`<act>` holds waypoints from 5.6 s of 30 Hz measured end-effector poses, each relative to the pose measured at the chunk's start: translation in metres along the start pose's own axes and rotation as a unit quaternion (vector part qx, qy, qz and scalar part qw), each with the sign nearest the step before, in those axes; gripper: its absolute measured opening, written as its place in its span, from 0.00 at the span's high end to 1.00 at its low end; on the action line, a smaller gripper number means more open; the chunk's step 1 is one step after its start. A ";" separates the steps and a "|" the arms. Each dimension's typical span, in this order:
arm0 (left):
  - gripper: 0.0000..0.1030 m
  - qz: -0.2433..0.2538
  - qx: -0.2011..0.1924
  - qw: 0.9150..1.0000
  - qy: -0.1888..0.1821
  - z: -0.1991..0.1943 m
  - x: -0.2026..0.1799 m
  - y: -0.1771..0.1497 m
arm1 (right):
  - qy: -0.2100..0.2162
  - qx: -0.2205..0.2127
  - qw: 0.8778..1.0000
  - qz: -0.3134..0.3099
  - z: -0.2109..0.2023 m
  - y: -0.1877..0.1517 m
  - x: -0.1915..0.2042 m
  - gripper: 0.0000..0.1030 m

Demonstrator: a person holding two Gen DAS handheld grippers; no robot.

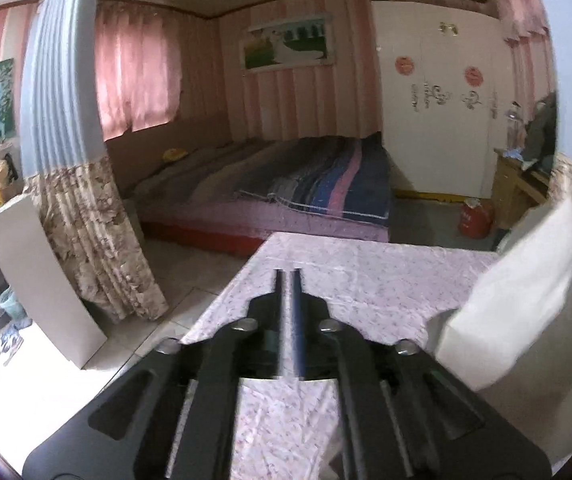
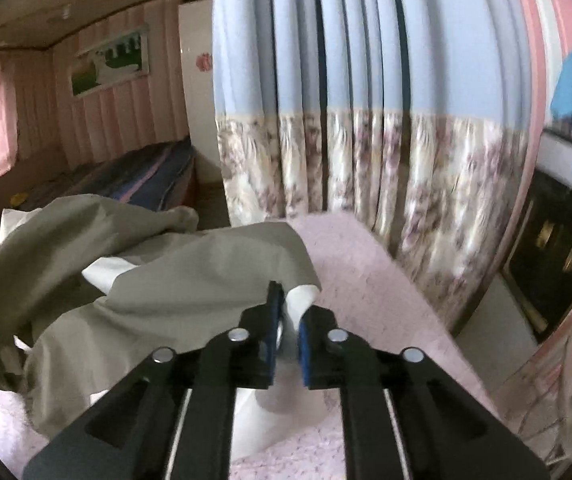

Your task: Fold large clothes

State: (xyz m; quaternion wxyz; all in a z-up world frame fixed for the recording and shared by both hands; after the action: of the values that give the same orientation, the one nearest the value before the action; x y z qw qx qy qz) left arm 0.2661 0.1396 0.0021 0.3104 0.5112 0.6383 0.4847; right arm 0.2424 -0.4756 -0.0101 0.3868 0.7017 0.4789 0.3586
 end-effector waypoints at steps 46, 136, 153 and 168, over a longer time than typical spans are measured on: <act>0.95 0.112 0.054 0.982 -0.143 0.094 -0.218 -0.025 | 0.095 0.178 0.977 -0.071 0.163 -0.039 0.114 0.97; 0.03 0.055 0.058 0.989 -0.121 0.022 -0.143 -0.122 | 0.122 -0.025 0.990 -0.071 -0.050 -0.057 0.065 0.02; 0.29 0.113 0.144 0.972 -0.148 0.115 -0.191 -0.138 | 0.132 0.119 0.982 -0.067 0.086 -0.126 0.109 0.46; 0.91 0.103 0.059 0.970 -0.214 0.004 -0.150 -0.044 | 0.156 -0.014 0.986 -0.050 -0.007 -0.025 0.091 0.91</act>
State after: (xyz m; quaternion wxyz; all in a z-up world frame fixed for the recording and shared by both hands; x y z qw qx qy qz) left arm 0.2967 -0.0027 -0.0552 0.3568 0.6836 0.5285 0.3550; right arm 0.2521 -0.3818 -0.0166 0.3343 0.6066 0.5632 0.4506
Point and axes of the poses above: each gripper's, at about its wrist camera, not at the fingertips, and z roughly the way its jaws point, x to its left, y to its top, the point moved 7 cm from there along z, roughly the way its jaws point, and after that the axes turned 6 degrees about -x, right-handed, at the moved point
